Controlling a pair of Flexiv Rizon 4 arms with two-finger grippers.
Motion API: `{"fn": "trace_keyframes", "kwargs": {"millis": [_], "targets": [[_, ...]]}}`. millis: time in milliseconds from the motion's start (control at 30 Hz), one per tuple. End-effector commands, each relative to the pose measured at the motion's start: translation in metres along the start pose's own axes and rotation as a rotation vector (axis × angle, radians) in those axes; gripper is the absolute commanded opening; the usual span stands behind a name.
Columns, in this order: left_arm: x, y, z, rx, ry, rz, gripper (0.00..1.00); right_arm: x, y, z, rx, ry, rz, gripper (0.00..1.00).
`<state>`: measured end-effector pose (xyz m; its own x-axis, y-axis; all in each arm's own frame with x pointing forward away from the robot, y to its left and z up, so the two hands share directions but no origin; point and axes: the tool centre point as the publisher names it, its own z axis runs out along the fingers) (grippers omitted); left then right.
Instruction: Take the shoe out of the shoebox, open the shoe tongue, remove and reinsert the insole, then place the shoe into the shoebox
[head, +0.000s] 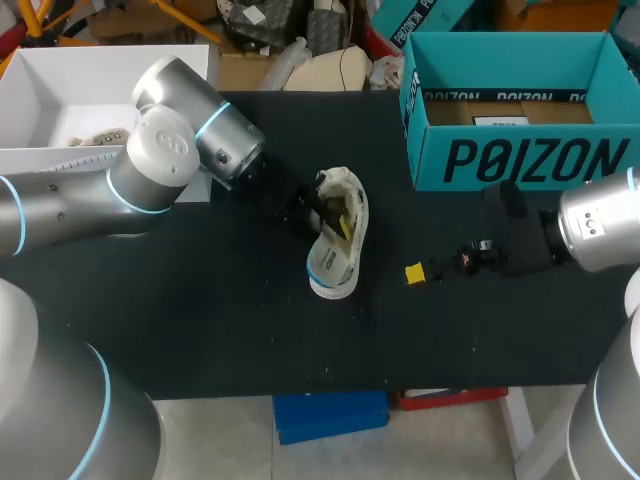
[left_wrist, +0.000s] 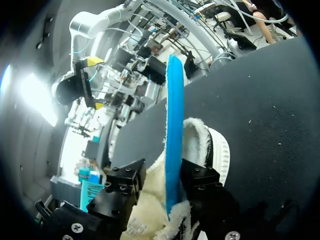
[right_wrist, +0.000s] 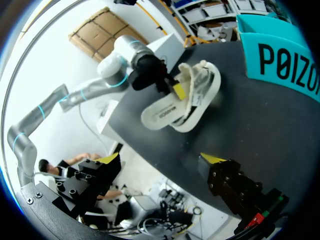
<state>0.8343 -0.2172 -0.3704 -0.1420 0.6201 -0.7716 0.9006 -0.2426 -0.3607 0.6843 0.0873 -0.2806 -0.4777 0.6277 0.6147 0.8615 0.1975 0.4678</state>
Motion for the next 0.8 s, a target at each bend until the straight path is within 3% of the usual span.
{"fn": "trace_keyframes", "kwargs": {"millis": [33, 133, 333, 467, 600, 800], "targets": [[-0.005, -0.015, -0.009, -0.009, 0.005, 0.006, 0.62, 0.001, 0.0, 0.001, 0.001, -0.003, 0.002, 1.0], [-0.006, -0.025, -0.012, -0.004, 0.008, 0.011, 0.52, 0.001, 0.0, 0.001, 0.001, -0.003, 0.002, 1.0], [-0.002, -0.044, -0.012, 0.015, 0.026, 0.004, 0.46, 0.001, 0.0, 0.001, 0.001, -0.003, 0.002, 1.0], [0.004, -0.058, -0.007, 0.039, 0.037, -0.015, 0.56, 0.001, 0.0, 0.001, 0.001, -0.003, 0.002, 1.0], [0.007, -0.067, -0.005, 0.049, 0.038, -0.019, 0.56, 0.001, 0.0, 0.001, 0.001, -0.003, 0.002, 1.0], [0.006, -0.076, -0.009, 0.053, 0.028, -0.015, 0.44, 0.001, 0.0, 0.001, 0.001, -0.003, 0.002, 1.0]]}}
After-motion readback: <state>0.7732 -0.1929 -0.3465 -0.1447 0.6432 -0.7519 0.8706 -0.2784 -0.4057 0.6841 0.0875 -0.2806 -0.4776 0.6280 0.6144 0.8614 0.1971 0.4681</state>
